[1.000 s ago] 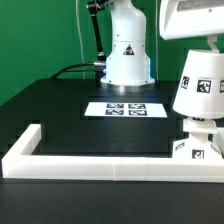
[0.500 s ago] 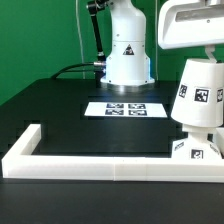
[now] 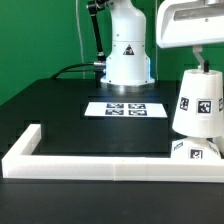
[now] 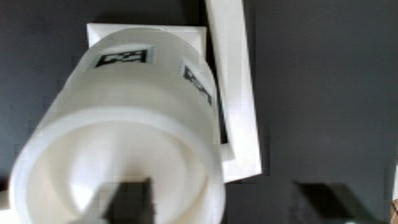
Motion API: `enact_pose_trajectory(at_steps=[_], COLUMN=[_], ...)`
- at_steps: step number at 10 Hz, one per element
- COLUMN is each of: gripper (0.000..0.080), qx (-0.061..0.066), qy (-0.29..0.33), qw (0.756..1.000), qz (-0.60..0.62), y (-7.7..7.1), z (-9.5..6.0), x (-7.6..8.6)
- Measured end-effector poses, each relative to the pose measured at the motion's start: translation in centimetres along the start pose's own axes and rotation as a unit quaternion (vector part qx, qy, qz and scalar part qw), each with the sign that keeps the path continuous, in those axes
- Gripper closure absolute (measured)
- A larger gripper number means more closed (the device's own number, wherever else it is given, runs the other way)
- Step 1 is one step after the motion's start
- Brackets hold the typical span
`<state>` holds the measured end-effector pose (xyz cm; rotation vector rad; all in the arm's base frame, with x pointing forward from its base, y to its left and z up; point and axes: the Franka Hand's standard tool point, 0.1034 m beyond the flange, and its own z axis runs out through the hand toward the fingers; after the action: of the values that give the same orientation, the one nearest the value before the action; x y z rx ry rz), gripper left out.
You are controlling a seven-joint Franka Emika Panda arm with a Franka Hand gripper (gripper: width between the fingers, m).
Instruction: Assemble lamp
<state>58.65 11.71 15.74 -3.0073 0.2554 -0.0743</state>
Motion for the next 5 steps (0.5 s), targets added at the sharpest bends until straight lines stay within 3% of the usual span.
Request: enact_pose_trajectory(at_steps=[1, 2, 4, 5], gripper=[0.0241, 0.0145, 0.0109, 0.0102], qx=[0.000, 0.001, 0.002, -0.004], qy=[0.001, 0.000, 0.002, 0.007], qw=[1.000, 1.000, 1.000, 0.999], qz=[0.001, 0.003, 0.029, 0.043], y=[0.1, 0.2, 0.0, -0.3], z=[-0.2, -0.6, -1.7, -2.3], x=[0.1, 0.0, -0.6, -1.2])
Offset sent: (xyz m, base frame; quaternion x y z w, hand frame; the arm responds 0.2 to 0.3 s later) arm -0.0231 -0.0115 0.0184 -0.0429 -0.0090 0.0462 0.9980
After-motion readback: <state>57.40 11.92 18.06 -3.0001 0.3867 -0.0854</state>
